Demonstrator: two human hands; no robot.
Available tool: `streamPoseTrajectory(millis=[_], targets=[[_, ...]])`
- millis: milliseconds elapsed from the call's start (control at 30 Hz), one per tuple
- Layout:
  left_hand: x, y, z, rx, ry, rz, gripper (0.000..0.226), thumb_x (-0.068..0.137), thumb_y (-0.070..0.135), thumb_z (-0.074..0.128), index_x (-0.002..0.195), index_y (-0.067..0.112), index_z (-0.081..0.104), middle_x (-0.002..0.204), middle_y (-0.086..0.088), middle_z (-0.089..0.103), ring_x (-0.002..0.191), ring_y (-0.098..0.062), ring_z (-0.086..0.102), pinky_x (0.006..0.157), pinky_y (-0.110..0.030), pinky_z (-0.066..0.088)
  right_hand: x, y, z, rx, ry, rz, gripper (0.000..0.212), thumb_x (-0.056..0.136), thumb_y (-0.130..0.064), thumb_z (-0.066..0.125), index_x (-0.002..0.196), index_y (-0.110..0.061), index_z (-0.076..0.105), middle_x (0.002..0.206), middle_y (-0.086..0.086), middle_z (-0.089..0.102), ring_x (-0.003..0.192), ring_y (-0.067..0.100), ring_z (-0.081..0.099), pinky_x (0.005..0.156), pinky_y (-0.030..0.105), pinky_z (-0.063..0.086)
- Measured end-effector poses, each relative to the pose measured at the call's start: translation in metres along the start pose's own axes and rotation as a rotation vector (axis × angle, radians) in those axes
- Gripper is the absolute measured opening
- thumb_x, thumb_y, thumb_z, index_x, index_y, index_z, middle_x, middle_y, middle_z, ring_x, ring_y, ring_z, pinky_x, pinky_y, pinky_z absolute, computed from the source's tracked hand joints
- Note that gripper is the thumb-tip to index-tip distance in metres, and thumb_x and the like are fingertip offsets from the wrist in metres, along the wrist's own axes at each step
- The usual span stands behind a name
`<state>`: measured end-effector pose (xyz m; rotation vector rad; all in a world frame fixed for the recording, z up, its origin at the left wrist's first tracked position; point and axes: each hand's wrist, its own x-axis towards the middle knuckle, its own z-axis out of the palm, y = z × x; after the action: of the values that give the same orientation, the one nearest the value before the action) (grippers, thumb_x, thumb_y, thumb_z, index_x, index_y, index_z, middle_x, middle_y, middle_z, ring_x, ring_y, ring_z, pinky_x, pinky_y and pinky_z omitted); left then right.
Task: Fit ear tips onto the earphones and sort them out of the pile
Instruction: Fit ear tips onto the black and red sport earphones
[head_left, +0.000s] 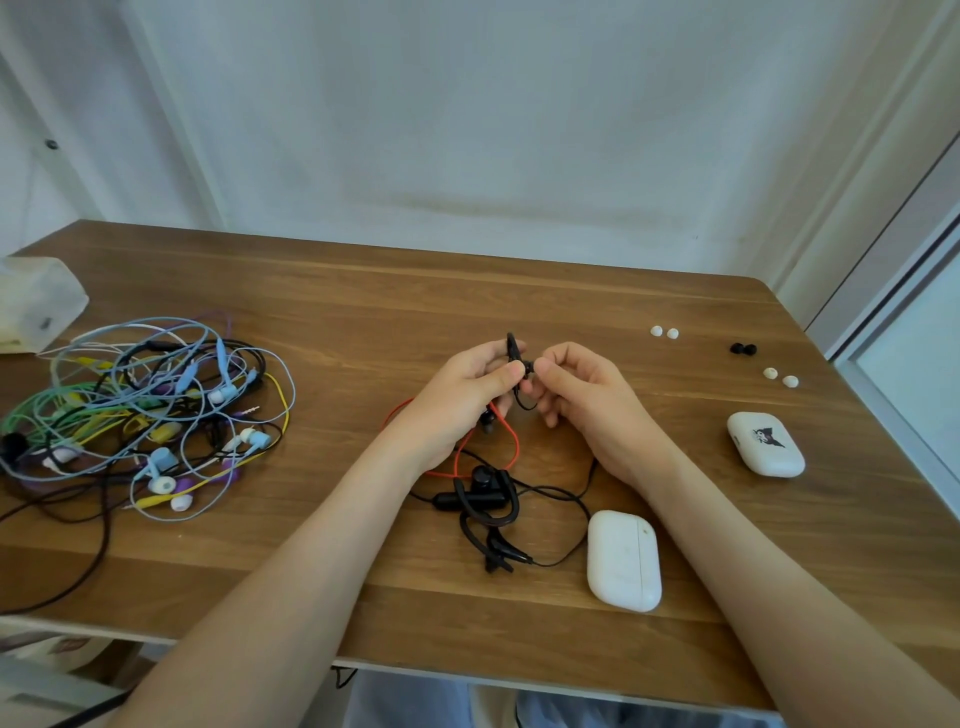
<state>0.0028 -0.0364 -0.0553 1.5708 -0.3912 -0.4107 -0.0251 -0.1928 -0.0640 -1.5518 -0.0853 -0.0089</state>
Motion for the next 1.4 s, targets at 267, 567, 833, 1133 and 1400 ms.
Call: streamPoseTrajectory(millis=[267,567,833,1133,1400], targets=[[-0.0005,0.0001,0.0004,-0.03,-0.008,0.023,0.024,0.1,0.011,0.045,0.121,0.017,0.055,0.076,0.004,0.058,0.052,-0.004,0.046,0.051,-0.012,0.038,0.0007,0.0023,-0.0027,0.044,-0.01,-0.035,0.008,0.096,-0.011,0.053,0.099,-0.011,0.061,0.081,0.009,0.061,0.068,0.013,0.055,0.057,0.023,0.045],[-0.0013,-0.0001,-0.0003,-0.037,-0.017,0.028,0.02,0.1,0.012,0.046,0.114,0.02,0.059,0.073,0.007,0.059,0.054,-0.005,0.046,0.051,-0.014,0.037,-0.0024,0.0016,0.0003,-0.037,0.008,-0.106,0.014,0.096,-0.003,0.05,0.096,-0.012,0.06,0.077,0.002,0.065,0.07,0.01,0.057,0.06,0.021,0.046],[-0.0013,-0.0002,-0.0006,-0.045,0.015,0.022,0.021,0.1,0.011,0.046,0.117,0.016,0.057,0.073,0.004,0.058,0.052,-0.005,0.046,0.047,-0.016,0.037,0.0001,0.0033,-0.0015,0.05,-0.006,-0.092,0.018,0.096,0.004,0.045,0.099,-0.01,0.056,0.078,0.005,0.065,0.069,0.01,0.059,0.061,0.021,0.047],[0.0001,-0.0016,-0.0011,-0.013,0.008,0.02,0.017,0.099,0.013,0.048,0.111,0.02,0.059,0.074,0.003,0.057,0.053,-0.004,0.047,0.051,-0.015,0.037,0.0013,0.0026,-0.003,0.165,-0.043,-0.042,0.018,0.096,0.008,0.042,0.094,-0.006,0.053,0.072,0.005,0.066,0.063,0.009,0.059,0.058,0.018,0.047],[0.0009,-0.0018,-0.0025,0.033,-0.028,0.027,0.027,0.1,0.014,0.047,0.126,0.011,0.055,0.069,0.01,0.058,0.053,-0.002,0.047,0.052,-0.014,0.037,0.0019,0.0018,-0.0056,0.203,-0.074,-0.007,0.014,0.093,0.006,0.047,0.09,-0.003,0.057,0.073,0.011,0.064,0.06,0.01,0.058,0.054,0.019,0.046]])
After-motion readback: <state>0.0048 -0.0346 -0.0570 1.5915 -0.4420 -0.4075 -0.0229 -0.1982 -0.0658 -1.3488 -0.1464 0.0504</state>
